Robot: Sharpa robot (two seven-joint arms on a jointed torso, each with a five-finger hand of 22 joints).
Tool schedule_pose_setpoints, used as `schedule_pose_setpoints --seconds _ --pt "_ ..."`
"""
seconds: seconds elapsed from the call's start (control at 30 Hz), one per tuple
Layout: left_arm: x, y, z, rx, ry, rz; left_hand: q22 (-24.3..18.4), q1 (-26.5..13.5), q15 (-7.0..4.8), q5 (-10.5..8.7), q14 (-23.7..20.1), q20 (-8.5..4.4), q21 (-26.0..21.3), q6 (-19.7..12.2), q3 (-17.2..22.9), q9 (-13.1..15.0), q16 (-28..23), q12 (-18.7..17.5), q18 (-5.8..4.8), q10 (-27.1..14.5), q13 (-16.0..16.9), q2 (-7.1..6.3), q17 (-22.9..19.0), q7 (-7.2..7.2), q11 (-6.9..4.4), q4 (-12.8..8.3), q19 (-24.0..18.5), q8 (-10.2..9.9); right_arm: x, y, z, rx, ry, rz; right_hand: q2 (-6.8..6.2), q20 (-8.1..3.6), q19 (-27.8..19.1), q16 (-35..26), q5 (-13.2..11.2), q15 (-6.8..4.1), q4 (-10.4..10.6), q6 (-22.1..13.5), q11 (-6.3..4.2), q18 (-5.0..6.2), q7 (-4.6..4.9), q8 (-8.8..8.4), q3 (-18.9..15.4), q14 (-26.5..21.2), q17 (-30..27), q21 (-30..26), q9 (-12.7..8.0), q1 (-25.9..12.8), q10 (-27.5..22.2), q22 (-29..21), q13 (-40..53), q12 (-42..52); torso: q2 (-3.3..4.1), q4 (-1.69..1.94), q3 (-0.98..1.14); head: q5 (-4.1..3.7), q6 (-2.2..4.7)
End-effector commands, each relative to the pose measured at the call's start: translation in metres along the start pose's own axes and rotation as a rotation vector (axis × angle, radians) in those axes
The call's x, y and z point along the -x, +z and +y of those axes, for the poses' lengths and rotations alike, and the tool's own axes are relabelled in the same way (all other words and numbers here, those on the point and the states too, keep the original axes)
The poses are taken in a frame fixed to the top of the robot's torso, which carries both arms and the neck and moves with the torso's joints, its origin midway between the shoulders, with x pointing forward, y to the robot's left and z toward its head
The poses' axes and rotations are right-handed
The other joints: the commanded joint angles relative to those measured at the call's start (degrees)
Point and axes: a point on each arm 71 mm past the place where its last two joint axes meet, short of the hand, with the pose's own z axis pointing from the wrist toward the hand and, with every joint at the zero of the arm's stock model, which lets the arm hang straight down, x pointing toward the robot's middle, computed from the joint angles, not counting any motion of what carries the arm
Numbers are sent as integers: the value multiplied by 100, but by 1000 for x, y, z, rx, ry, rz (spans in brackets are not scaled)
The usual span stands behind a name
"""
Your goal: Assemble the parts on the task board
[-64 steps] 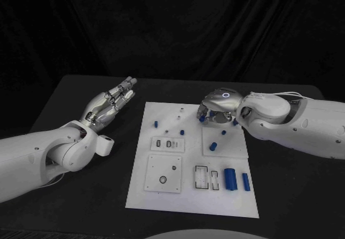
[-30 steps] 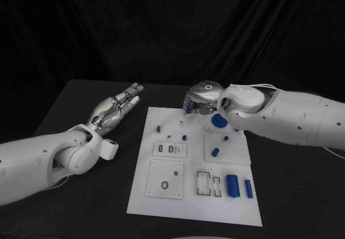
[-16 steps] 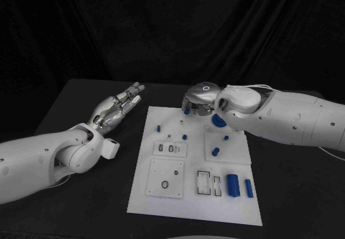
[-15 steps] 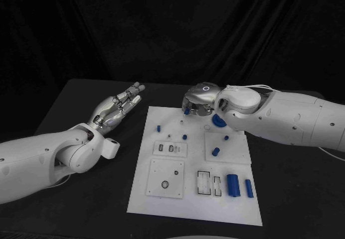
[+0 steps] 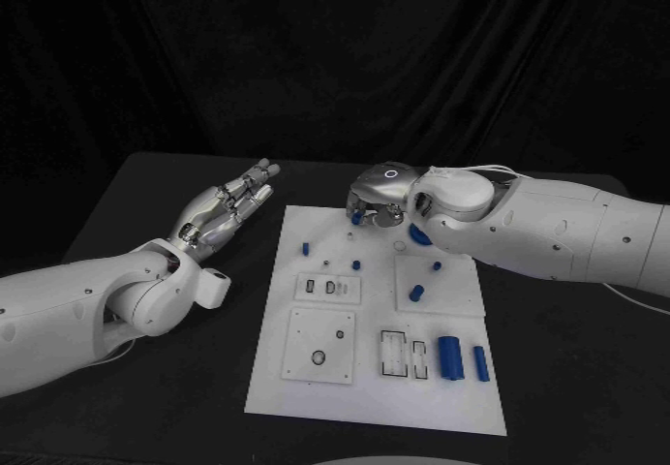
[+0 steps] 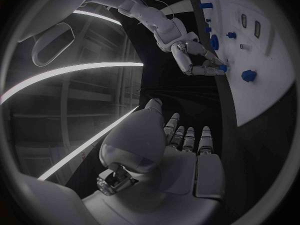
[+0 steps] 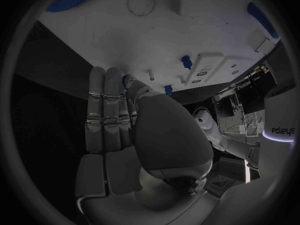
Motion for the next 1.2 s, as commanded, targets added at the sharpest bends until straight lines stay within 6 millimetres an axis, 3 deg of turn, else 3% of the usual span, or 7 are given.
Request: schedule_pose_setpoints --seconds 0.03,0.33,0.4,0.6,0.73,0.93,1.2 --pt "-2 2 -2 -13 -8 18 -10 38 40 27 18 31 -19 23 36 4 -21 8 103 2 5 2 -5 -3 37 8 -5 18 -4 1 0 -18 -1 29 -37 4 -66 -30 31 -5 -7 -74 26 -1 -4 7 74 -72 10 -19 -23 -37 -108 27 -6 -22 2 7 0 -17 -1" --pt "-1 2 -2 -11 -10 20 -10 46 47 37 18 41 -19 21 44 3 -21 3 103 0 4 9 -5 0 41 8 -5 21 -10 0 -2 -52 -1 90 -324 88 -352 -180 18 86 58 -1002 195 -8 -193 1 188 -422 8 -190 -322 -236 -1228 135 -10 -15 -1 -4 0 -8 -29" --pt "-1 1 -2 -10 -10 20 -10 46 47 37 18 41 -19 21 44 3 -21 3 103 0 4 9 -5 0 41 8 -5 21 -12 -1 -4 -63 -1 103 -362 114 -418 -233 11 116 10 -1317 210 -8 -367 -2 129 -525 -7 -257 -417 -266 -1539 146 -6 -11 -2 -7 4 0 -31" --pt "1 0 -2 -8 -7 15 -10 48 50 38 18 45 -19 14 46 2 -21 0 102 0 4 10 -5 1 43 8 -5 21 -11 -9 -11 -86 1 95 -328 171 -580 -389 -29 178 -118 -3178 192 8 -749 -76 -261 -806 -74 -568 -691 -380 -2357 146 18 12 -11 -19 10 30 -40" --pt "3 -2 -2 -6 -6 10 -10 51 53 40 18 49 -19 19 48 3 -21 -4 102 -2 3 11 -5 3 45 8 -5 23 1 -18 -19 -97 -5 49 -303 171 -574 -464 -61 154 -45 -3303 130 13 -668 -63 -360 -831 -123 -700 -686 -399 -2217 121 67 109 -5 -31 14 60 -46" --pt "6 -4 -2 -2 -3 4 -10 54 58 42 18 54 -19 19 50 3 -21 -11 103 -4 1 11 -5 5 47 7 -5 24 38 -49 -34 -121 -20 -57 -249 157 -493 -475 -57 143 53 -3237 115 14 -613 -55 -409 -760 -139 -791 -677 -436 -1969 112 116 274 -5 -23 2 -5 66" --pt "6 -5 -3 -4 -2 3 -10 54 58 42 18 55 -19 22 50 3 -21 -14 103 -5 0 10 -5 4 47 7 -5 25 49 -89 -51 -169 -14 -78 -146 163 -427 -571 -58 155 239 -2870 111 6 -466 -12 -441 -783 -178 -1002 -643 -566 -1619 60 165 531 -6 -33 0 -2 98"
